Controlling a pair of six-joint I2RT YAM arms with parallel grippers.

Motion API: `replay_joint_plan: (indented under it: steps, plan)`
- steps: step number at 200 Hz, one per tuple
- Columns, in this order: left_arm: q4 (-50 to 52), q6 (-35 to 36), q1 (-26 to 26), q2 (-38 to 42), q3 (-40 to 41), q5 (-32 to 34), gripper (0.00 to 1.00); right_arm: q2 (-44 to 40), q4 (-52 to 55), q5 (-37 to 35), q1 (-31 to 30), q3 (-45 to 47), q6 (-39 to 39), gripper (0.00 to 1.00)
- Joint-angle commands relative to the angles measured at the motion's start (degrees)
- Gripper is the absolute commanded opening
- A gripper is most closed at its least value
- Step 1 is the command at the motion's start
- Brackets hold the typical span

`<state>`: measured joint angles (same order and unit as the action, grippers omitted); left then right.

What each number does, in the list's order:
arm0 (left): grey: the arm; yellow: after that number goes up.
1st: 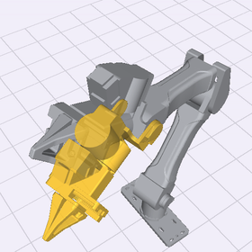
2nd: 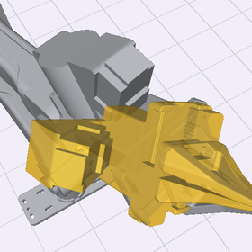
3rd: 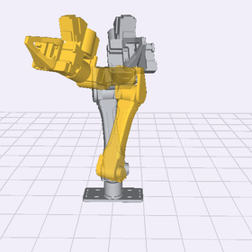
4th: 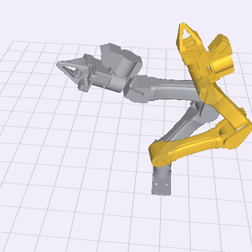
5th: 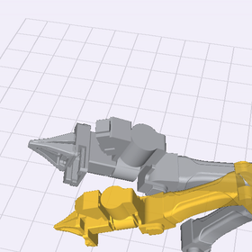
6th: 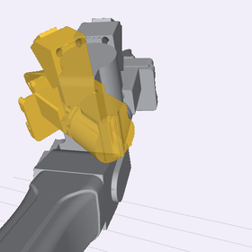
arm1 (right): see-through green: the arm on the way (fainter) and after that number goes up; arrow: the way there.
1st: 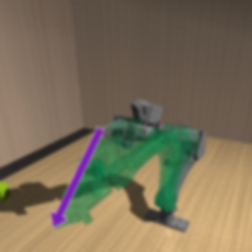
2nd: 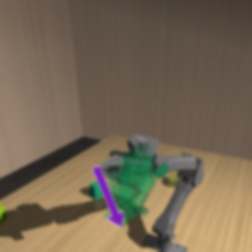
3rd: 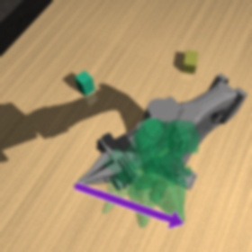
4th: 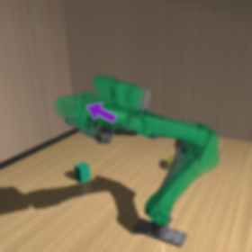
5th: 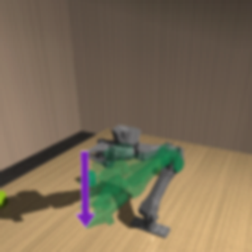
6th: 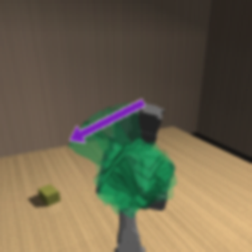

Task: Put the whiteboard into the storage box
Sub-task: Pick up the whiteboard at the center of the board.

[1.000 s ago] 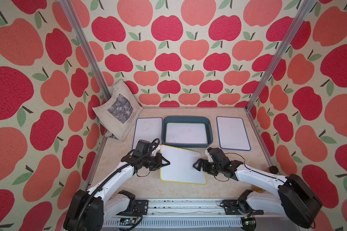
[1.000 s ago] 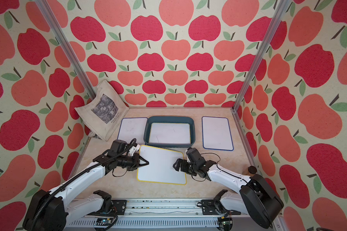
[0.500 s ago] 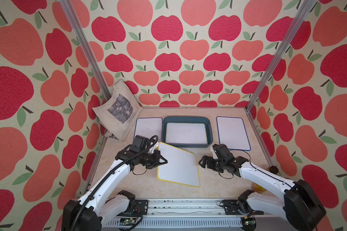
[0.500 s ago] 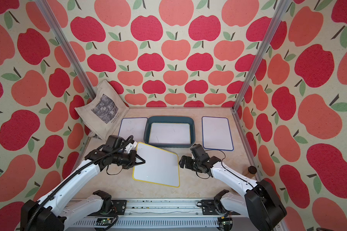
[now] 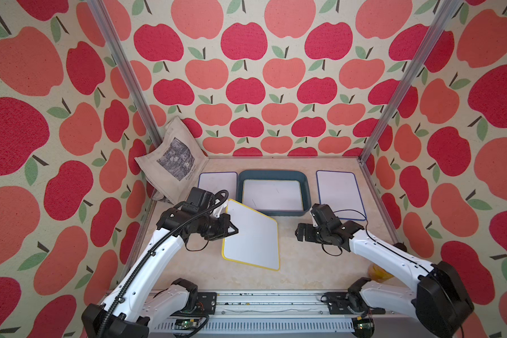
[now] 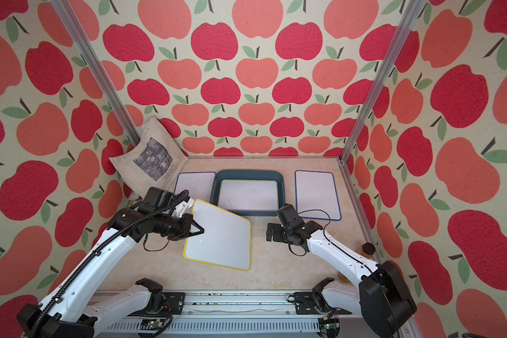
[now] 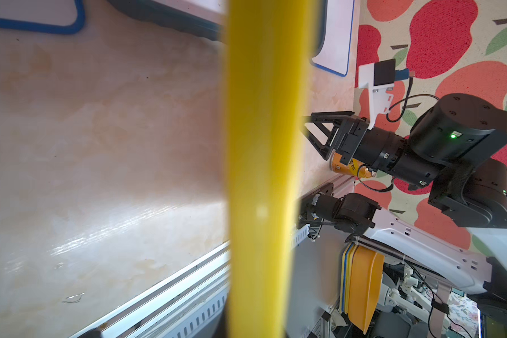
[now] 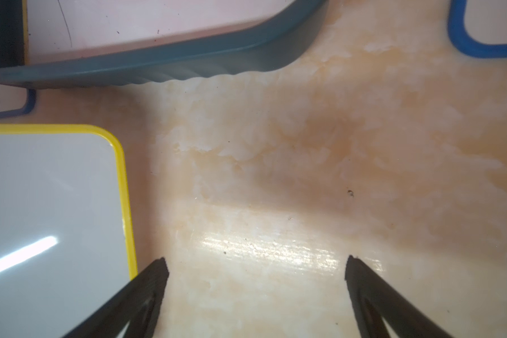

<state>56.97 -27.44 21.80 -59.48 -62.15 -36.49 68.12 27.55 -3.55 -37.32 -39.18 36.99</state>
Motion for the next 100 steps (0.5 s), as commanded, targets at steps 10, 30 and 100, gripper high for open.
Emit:
replay_joint_plan:
  steps: [10,30,100]
  plan:
    - [1.95,4.13,-0.60,-0.90,-7.24,-0.54,0.00,0.68,4.20,-5.19,0.47,-3.10,-3.30,0.99]
    - [1.92,5.96,-1.13,-2.11,-10.82,0.27,0.00,0.78,5.00,-7.19,0.46,-3.86,-4.05,0.99]
    - [-10.58,7.08,-4.74,-8.56,-18.74,-0.68,0.00,4.05,5.37,-8.85,0.47,-5.76,-5.42,0.99]
